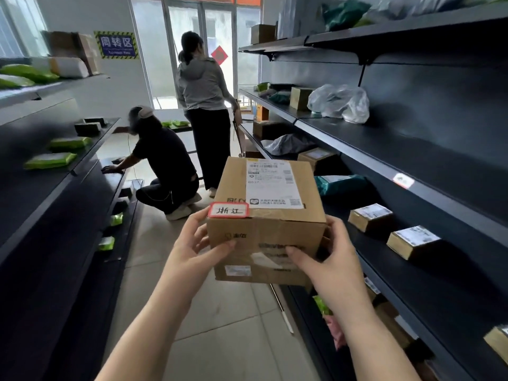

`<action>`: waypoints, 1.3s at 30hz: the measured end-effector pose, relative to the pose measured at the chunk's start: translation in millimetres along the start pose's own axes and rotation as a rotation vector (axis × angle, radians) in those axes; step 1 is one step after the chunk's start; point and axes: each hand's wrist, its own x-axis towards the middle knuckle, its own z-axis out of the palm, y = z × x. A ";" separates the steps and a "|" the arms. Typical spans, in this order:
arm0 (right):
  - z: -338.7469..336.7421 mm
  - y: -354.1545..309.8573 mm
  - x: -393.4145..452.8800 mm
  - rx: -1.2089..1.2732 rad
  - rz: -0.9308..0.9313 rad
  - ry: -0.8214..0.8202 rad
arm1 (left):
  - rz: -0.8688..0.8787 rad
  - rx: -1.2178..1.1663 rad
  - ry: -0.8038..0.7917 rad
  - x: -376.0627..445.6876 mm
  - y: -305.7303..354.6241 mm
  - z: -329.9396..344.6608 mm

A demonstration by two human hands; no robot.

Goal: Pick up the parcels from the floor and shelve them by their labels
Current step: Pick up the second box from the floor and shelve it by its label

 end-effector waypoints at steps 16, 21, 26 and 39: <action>-22.2 33.5 217.9 -0.069 -0.095 0.219 | 0.092 -0.035 -0.160 248.4 -12.9 75.3; -51.1 42.3 253.7 -0.152 -0.089 0.349 | 0.111 -0.069 -0.303 299.6 -17.6 120.1; -75.4 44.7 274.1 -0.223 -0.064 0.485 | 0.124 -0.110 -0.428 337.6 -15.2 160.4; -131.1 30.1 295.3 -0.350 0.030 0.902 | 0.139 -0.196 -0.875 417.4 -4.6 280.0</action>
